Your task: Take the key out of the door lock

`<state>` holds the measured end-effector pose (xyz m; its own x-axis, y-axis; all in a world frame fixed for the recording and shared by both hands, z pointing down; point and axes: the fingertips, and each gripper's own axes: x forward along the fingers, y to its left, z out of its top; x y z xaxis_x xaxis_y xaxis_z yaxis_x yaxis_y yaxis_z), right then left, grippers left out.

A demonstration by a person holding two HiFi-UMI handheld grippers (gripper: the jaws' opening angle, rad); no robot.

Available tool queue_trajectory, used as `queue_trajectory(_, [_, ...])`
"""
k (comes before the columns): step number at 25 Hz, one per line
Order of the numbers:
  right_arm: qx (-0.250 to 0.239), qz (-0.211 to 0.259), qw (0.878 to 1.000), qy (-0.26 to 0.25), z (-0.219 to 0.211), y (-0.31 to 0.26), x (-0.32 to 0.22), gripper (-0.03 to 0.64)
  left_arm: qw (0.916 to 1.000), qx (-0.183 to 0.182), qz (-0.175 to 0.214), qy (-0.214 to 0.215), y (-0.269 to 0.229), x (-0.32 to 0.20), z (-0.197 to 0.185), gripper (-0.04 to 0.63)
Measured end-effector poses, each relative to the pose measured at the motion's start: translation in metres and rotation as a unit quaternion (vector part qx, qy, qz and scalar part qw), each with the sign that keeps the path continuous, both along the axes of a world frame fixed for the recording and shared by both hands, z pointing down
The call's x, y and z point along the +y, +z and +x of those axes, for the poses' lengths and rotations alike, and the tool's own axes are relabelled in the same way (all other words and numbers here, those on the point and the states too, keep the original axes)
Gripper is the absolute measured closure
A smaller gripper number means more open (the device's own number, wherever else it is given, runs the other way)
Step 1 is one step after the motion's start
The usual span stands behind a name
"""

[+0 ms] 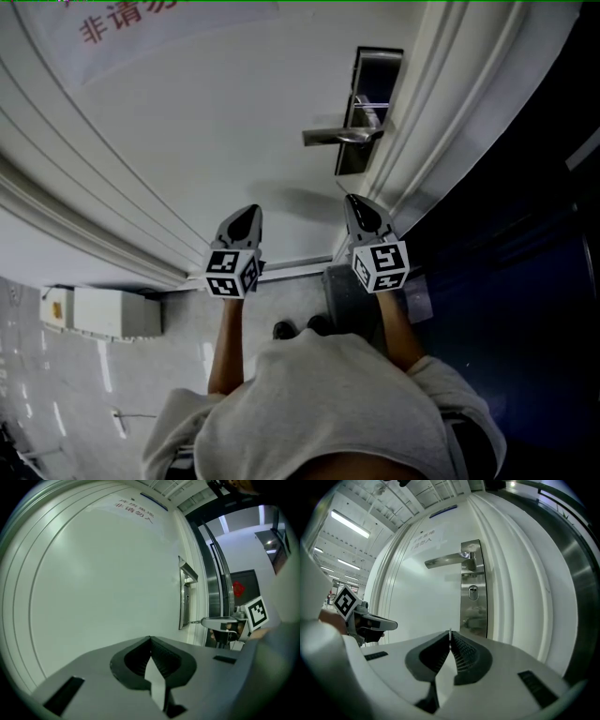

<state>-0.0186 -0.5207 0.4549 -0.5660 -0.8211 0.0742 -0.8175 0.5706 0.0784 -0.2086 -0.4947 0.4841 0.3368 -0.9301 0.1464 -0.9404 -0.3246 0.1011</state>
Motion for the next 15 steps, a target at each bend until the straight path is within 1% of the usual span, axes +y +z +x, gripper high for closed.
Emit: queue_trajectory(15, [0.0,-0.001,1.0,-0.001,-0.0017,0.0004,-0.0034,0.588,1.0,0.001,0.0,0.003,-0.0001,-0.0045,0.0038,0.577])
